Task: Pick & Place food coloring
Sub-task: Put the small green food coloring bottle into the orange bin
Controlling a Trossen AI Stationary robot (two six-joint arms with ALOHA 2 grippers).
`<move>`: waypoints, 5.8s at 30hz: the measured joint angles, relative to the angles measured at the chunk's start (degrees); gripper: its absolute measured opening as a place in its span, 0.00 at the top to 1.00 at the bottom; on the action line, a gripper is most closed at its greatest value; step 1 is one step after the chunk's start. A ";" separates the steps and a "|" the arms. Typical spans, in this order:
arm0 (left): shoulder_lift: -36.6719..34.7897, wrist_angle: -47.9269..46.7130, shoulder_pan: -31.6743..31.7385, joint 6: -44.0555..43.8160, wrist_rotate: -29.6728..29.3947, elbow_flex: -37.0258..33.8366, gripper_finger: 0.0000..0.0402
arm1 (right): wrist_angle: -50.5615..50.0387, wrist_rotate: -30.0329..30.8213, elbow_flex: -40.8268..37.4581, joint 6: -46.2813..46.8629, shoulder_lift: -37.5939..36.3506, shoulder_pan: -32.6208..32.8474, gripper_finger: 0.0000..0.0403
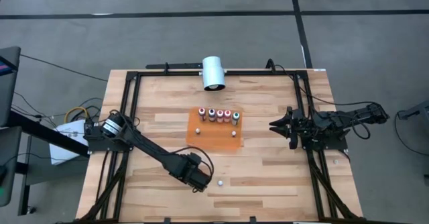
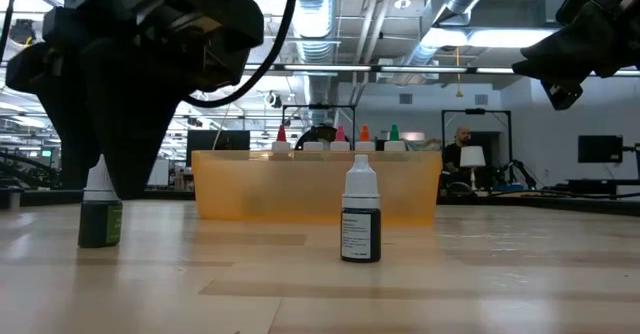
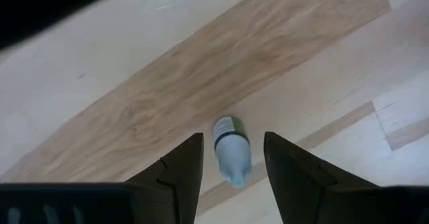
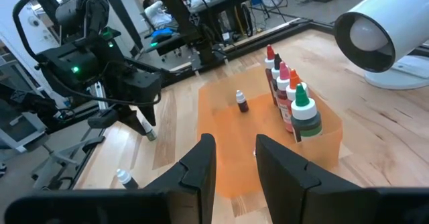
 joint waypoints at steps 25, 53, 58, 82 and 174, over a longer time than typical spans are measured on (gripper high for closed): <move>0.00 -0.02 0.10 0.50 0.51 0.00 0.81 | 0.02 0.00 0.00 0.02 -0.01 0.00 0.76; 0.04 -26.80 5.87 20.55 -9.74 26.82 0.84 | -0.02 0.00 0.00 0.00 0.00 0.00 0.76; 0.02 -26.86 8.08 25.55 -15.20 32.63 0.84 | -0.04 0.01 0.00 0.00 0.00 0.02 0.76; 2.51 -27.26 21.93 26.88 -19.83 34.49 0.84 | -0.09 0.00 0.01 0.00 -0.02 0.00 0.76; 9.13 -11.21 25.83 37.48 -16.87 14.99 0.60 | -2.96 0.00 0.02 2.14 1.51 0.01 0.76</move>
